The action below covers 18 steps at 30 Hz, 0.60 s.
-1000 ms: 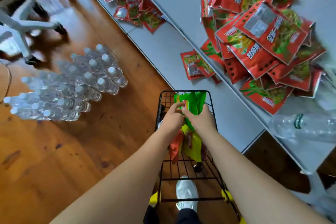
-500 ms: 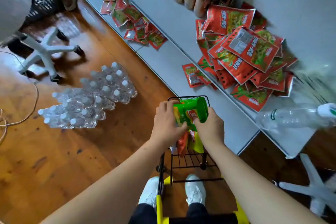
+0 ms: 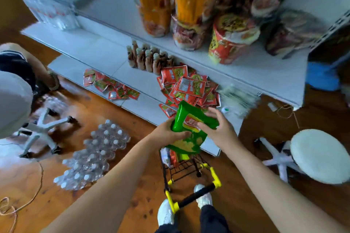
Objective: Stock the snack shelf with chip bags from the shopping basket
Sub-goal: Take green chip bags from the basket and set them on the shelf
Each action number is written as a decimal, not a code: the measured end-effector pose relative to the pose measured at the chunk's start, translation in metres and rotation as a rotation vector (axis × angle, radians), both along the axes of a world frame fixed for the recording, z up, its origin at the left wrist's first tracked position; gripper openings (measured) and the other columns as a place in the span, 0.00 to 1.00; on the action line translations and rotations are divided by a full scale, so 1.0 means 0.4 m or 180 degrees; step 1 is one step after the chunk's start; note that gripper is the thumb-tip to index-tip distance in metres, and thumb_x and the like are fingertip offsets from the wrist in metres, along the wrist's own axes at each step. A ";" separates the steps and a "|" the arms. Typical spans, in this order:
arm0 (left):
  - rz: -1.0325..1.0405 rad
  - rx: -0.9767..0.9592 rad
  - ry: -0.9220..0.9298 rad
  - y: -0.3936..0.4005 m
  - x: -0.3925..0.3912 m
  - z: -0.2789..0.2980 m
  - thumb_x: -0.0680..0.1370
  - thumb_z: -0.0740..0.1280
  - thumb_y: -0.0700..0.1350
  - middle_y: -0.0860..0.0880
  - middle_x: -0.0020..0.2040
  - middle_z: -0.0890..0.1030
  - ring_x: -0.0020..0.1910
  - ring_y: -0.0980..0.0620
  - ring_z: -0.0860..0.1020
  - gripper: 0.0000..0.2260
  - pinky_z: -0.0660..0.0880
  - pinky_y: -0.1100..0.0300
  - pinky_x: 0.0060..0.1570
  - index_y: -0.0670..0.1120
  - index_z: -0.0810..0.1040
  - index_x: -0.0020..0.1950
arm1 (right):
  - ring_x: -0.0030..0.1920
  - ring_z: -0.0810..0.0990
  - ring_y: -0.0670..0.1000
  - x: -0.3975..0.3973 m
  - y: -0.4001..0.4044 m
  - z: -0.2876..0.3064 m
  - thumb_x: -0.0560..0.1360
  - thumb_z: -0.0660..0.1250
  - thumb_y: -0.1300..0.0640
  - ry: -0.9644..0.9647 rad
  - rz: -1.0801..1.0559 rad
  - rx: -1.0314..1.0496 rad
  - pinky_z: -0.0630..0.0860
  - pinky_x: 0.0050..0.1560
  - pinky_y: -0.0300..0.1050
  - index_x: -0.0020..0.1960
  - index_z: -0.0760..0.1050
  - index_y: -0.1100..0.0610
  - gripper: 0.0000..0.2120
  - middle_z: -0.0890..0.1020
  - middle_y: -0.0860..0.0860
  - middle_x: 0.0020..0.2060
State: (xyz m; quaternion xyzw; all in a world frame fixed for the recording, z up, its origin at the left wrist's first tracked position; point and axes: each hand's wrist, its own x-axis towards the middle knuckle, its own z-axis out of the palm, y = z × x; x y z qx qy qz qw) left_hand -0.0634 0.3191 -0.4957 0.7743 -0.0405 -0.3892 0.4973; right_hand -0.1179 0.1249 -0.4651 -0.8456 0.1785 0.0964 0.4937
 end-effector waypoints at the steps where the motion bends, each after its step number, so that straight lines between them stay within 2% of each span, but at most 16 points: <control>1: 0.0100 -0.0074 -0.0021 -0.033 -0.019 0.046 0.74 0.74 0.48 0.58 0.45 0.82 0.35 0.68 0.80 0.19 0.74 0.75 0.33 0.50 0.73 0.63 | 0.58 0.73 0.44 -0.035 -0.012 0.032 0.72 0.71 0.45 -0.0027 -0.0371 0.0151 0.68 0.51 0.39 0.72 0.63 0.47 0.32 0.73 0.41 0.59; 3: 0.0261 -0.0270 0.0007 -0.111 -0.062 0.121 0.74 0.74 0.47 0.54 0.47 0.84 0.39 0.63 0.83 0.19 0.78 0.70 0.39 0.46 0.75 0.63 | 0.60 0.75 0.46 -0.101 -0.036 0.102 0.73 0.69 0.42 0.0000 -0.0976 0.0692 0.72 0.45 0.36 0.73 0.61 0.47 0.32 0.74 0.43 0.61; 5: 0.0329 -0.0405 0.0083 -0.203 -0.112 0.192 0.70 0.77 0.52 0.51 0.49 0.86 0.47 0.54 0.85 0.26 0.81 0.57 0.50 0.47 0.75 0.64 | 0.57 0.74 0.44 -0.161 -0.077 0.168 0.76 0.64 0.40 0.0085 -0.1329 0.1005 0.71 0.41 0.31 0.69 0.63 0.45 0.25 0.74 0.41 0.58; 6: 0.0301 -0.0452 0.0092 -0.253 -0.135 0.216 0.67 0.78 0.58 0.52 0.50 0.86 0.49 0.52 0.85 0.29 0.80 0.52 0.55 0.50 0.76 0.64 | 0.57 0.73 0.44 -0.191 -0.104 0.206 0.76 0.61 0.39 0.0068 -0.1462 0.1082 0.71 0.44 0.33 0.67 0.64 0.45 0.22 0.74 0.41 0.58; 7: 0.0215 -0.0465 0.0065 -0.310 -0.164 0.256 0.65 0.77 0.62 0.53 0.50 0.86 0.50 0.52 0.84 0.29 0.79 0.50 0.56 0.55 0.75 0.62 | 0.60 0.74 0.46 -0.218 -0.143 0.225 0.77 0.59 0.37 0.0007 -0.1605 0.1109 0.71 0.49 0.36 0.69 0.65 0.47 0.24 0.74 0.43 0.61; 9: 0.0068 -0.0571 -0.0011 -0.432 -0.219 0.320 0.69 0.74 0.61 0.54 0.49 0.85 0.47 0.57 0.84 0.23 0.79 0.58 0.51 0.55 0.74 0.59 | 0.62 0.75 0.52 -0.272 -0.233 0.268 0.77 0.56 0.37 -0.0067 -0.1921 0.0971 0.69 0.52 0.40 0.70 0.67 0.51 0.27 0.76 0.47 0.61; 11: -0.0011 -0.0716 -0.0041 -0.567 -0.269 0.377 0.75 0.71 0.56 0.53 0.47 0.83 0.41 0.59 0.84 0.18 0.79 0.65 0.40 0.49 0.74 0.60 | 0.52 0.77 0.48 -0.332 -0.342 0.311 0.79 0.57 0.40 -0.0270 -0.2225 0.0911 0.69 0.44 0.38 0.65 0.70 0.52 0.21 0.76 0.46 0.52; 13: -0.0202 -0.0744 0.0016 -0.709 -0.317 0.416 0.77 0.68 0.55 0.52 0.47 0.82 0.42 0.55 0.84 0.15 0.79 0.65 0.36 0.50 0.73 0.60 | 0.43 0.76 0.41 -0.404 -0.466 0.330 0.78 0.58 0.41 -0.0449 -0.2477 0.0854 0.68 0.38 0.32 0.58 0.71 0.48 0.15 0.78 0.46 0.48; 15: -0.0401 -0.0883 0.0096 -0.858 -0.370 0.447 0.73 0.70 0.59 0.51 0.51 0.84 0.46 0.51 0.85 0.21 0.82 0.59 0.43 0.52 0.73 0.61 | 0.45 0.77 0.41 -0.486 -0.593 0.347 0.77 0.59 0.39 -0.0690 -0.2718 0.0756 0.74 0.45 0.36 0.55 0.72 0.47 0.15 0.80 0.46 0.48; 17: -0.0641 -0.0826 0.0111 -1.009 -0.423 0.463 0.67 0.73 0.66 0.51 0.54 0.84 0.50 0.50 0.85 0.30 0.82 0.51 0.51 0.53 0.73 0.63 | 0.51 0.80 0.46 -0.569 -0.730 0.351 0.76 0.59 0.37 -0.0810 -0.2966 0.0670 0.78 0.55 0.46 0.57 0.75 0.48 0.19 0.82 0.47 0.50; 18: -0.0774 -0.0836 0.0110 -1.085 -0.456 0.475 0.68 0.73 0.65 0.51 0.54 0.84 0.50 0.50 0.84 0.27 0.82 0.52 0.51 0.54 0.74 0.61 | 0.52 0.81 0.47 -0.614 -0.798 0.353 0.76 0.59 0.36 -0.0836 -0.3080 0.0642 0.78 0.57 0.49 0.58 0.75 0.48 0.20 0.83 0.47 0.50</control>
